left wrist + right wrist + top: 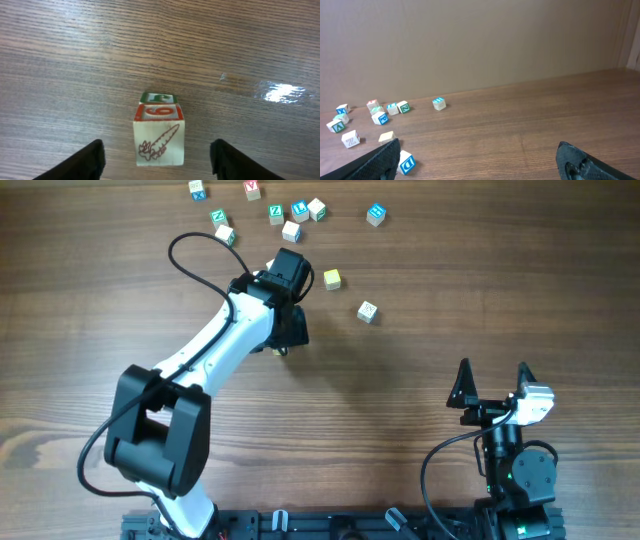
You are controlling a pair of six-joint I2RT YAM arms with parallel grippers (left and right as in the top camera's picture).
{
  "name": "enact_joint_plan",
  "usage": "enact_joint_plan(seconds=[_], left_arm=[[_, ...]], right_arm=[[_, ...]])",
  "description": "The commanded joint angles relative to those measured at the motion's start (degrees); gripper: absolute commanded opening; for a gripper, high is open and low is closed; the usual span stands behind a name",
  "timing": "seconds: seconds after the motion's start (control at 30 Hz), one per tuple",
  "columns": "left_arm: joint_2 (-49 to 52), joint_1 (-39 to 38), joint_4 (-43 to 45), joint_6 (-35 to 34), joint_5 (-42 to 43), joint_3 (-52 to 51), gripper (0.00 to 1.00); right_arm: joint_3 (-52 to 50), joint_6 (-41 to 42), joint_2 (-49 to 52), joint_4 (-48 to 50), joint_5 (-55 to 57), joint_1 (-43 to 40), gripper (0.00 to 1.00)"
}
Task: Form a tower
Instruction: 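Lower the green block onto the 6 block and release it, then lift the left gripper away and park it near the blocks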
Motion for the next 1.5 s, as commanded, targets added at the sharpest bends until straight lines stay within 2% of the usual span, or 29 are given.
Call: enact_joint_plan(seconds=[0.0,0.13,0.53,0.77,1.17,1.47], left_arm=[[2.62,0.20,1.92,0.31,-0.96,-1.92,0.74],[3.67,0.20,2.93,0.31,-0.96,-2.54,0.64],[5.53,0.20,6.60,0.33,-0.96,-4.87,0.60],[6.23,0.33,7.98,0.33,-0.96,-4.92,0.50],[6.23,2.51,8.48,0.37,2.71,-4.92,0.55],[6.23,2.51,9.86,0.37,3.17,-4.92,0.34]], right_arm=[[-0.07,-0.81,-0.26,0.09,-0.48,-0.35,1.00],[-0.07,-0.79,-0.26,0.09,-0.48,-0.35,1.00],[-0.07,-0.79,-0.26,0.09,-0.48,-0.35,1.00],[-0.07,-0.79,-0.26,0.09,-0.48,-0.35,0.99],[-0.07,-0.79,-0.26,0.09,-0.46,-0.35,1.00],[-0.07,-0.79,-0.26,0.09,-0.48,-0.35,1.00]])
